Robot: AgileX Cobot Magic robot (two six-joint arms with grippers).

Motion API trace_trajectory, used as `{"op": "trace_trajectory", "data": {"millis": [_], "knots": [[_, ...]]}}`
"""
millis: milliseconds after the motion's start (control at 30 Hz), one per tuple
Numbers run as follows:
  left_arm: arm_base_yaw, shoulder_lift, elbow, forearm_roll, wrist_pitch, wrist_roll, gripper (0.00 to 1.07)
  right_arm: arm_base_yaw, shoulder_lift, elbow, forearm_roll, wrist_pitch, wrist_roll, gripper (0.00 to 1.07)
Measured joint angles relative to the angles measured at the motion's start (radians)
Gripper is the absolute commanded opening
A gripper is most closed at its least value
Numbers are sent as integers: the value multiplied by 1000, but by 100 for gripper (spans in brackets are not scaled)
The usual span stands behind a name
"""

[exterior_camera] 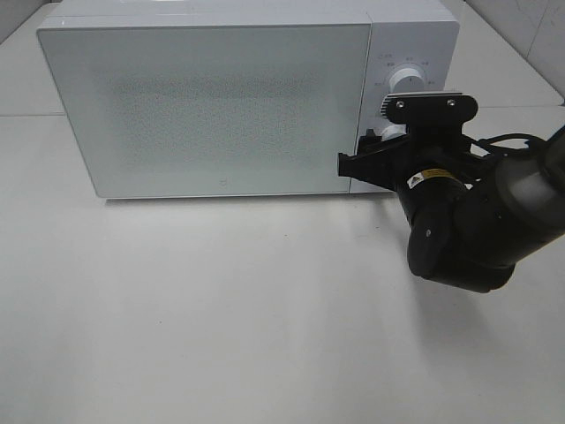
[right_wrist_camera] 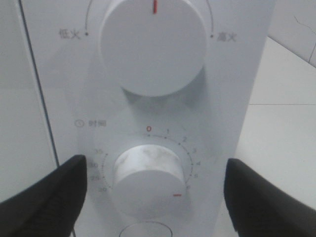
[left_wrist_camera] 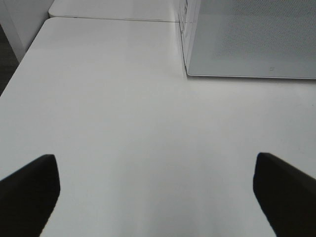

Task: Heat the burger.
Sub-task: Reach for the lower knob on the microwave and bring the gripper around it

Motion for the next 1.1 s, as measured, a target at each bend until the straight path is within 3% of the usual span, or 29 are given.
{"op": "trace_trajectory", "data": {"millis": [900, 1100], "knots": [[0, 0, 0, -1, 0, 0, 100, -24, 27, -18, -47, 24, 7, 73], [0, 0, 0, -1, 0, 0, 100, -24, 9, -18, -58, 26, -2, 67]]}}
